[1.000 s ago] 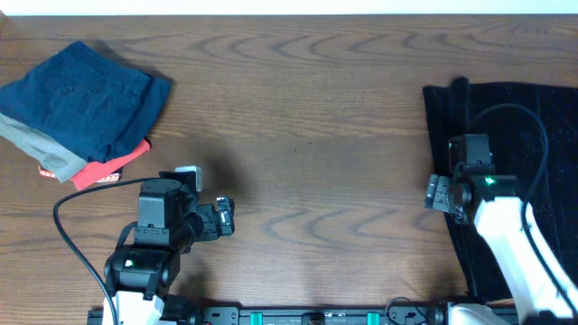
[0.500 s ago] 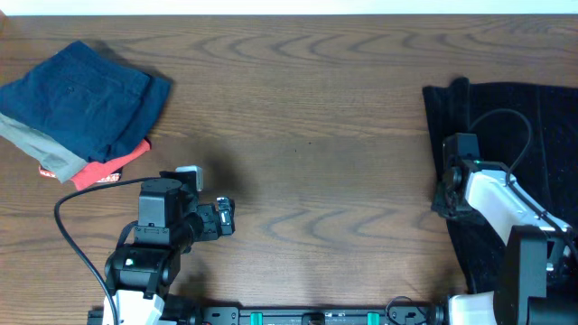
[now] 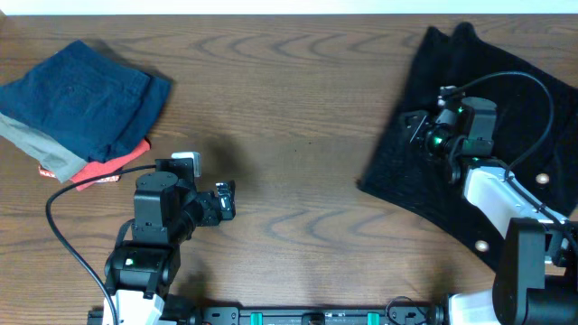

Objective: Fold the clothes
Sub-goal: 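Reach the right gripper to the black skirt's near edge and grasp it, then drag the black skirt leftward to the table center with the right gripper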

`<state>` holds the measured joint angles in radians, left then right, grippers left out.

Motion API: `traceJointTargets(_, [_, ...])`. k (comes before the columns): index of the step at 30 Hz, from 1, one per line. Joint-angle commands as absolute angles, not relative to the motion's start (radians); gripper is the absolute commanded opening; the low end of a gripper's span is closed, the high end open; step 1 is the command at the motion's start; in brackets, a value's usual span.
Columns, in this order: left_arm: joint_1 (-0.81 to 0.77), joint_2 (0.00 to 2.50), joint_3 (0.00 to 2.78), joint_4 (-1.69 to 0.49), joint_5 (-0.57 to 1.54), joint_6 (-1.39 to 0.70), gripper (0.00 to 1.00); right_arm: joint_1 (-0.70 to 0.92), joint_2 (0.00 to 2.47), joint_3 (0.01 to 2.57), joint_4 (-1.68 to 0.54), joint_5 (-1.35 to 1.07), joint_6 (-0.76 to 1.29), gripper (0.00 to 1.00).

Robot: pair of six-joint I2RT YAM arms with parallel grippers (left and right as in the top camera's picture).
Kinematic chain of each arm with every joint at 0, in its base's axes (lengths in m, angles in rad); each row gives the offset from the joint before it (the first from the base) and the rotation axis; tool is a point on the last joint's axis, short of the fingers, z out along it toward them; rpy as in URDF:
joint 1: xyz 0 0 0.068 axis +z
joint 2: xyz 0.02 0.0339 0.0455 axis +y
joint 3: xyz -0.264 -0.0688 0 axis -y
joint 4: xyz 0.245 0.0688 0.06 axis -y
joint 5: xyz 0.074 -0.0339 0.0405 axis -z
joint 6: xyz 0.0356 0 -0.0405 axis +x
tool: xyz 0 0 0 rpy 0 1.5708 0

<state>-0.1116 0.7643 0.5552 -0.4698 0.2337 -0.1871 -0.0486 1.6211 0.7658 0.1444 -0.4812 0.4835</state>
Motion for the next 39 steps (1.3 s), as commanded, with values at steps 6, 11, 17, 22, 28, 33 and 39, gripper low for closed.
traceJointTargets(6, [-0.108, 0.781, 0.574, -0.468, 0.240, -0.198, 0.98, -0.035, 1.592, 0.765, -0.259, -0.326, 0.312, 0.99])
traceJointTargets(11, [-0.108, 0.822, 0.574, -0.450, 0.279, -0.217, 0.98, -0.034, 1.501, 0.765, -0.440, -0.107, 0.266, 0.99])
traceJointTargets(17, [-0.108, 0.887, 0.574, -0.401, 0.305, -0.396, 0.98, -0.007, 1.354, 0.765, -0.554, -0.140, 0.217, 0.99])
traceJointTargets(22, [-0.108, 0.944, 0.574, -0.378, 0.304, -0.451, 0.98, 0.061, 1.361, 0.749, -0.566, -0.117, 0.178, 0.93])
traceJointTargets(28, [-0.108, 0.986, 0.574, -0.406, 0.307, -0.451, 0.98, 0.113, 1.464, 0.738, -0.540, 0.076, 0.283, 0.59])
traceJointTargets(33, [-0.108, 0.993, 0.574, -0.418, 0.307, -0.451, 0.98, 0.152, 1.568, 0.738, -0.469, 0.022, 0.302, 0.57])
traceJointTargets(39, [-0.108, 0.993, 0.574, -0.417, 0.306, -0.451, 0.98, 0.276, 1.665, 0.738, -0.419, -0.162, 0.308, 0.61])
